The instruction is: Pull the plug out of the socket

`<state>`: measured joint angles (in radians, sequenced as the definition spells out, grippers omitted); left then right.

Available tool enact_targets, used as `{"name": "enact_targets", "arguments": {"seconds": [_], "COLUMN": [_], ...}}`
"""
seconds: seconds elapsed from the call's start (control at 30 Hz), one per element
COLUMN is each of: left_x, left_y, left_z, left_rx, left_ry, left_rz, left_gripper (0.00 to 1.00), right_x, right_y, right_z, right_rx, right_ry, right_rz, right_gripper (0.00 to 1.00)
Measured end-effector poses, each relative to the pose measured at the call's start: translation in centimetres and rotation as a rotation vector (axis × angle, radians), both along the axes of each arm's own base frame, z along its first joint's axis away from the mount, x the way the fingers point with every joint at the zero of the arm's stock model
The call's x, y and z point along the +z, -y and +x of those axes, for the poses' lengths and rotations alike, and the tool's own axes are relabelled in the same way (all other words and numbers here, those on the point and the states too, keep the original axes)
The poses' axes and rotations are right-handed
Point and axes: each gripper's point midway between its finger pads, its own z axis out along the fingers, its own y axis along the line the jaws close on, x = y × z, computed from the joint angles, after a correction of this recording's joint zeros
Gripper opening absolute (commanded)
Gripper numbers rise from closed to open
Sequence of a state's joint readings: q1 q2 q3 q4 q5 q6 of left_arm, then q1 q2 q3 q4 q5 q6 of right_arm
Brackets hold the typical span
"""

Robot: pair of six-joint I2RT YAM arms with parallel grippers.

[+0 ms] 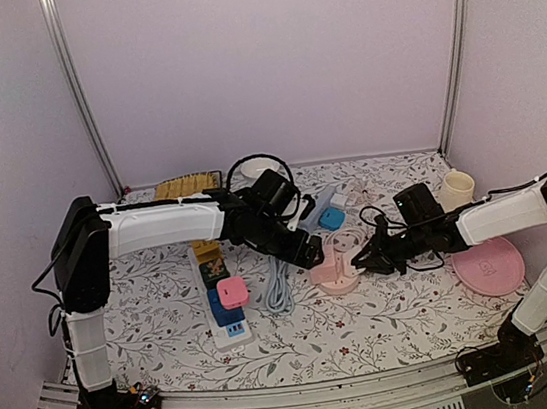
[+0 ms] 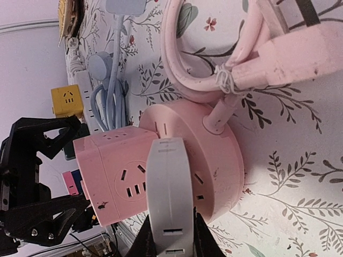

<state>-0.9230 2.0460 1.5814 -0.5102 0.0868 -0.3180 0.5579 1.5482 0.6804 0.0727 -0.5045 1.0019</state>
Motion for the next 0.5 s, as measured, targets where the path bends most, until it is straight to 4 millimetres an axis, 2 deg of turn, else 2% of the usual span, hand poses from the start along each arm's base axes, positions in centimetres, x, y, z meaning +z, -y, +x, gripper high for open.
{"name": "enact_targets", "arguments": {"seconds": [0.5], "left_x": [0.3], "left_y": [-0.4], "left_z": [0.7], "left_rx": [0.026], "left_ry": [0.032], "left_rz": [0.021], "left_gripper": [0.93], "right_x": [1.0], "right_y": [-1.2], "right_z": [0.0], "right_rx": [0.057], "right_ry": [0.079], "right_rz": [0.001], "right_gripper": [0.03]}}
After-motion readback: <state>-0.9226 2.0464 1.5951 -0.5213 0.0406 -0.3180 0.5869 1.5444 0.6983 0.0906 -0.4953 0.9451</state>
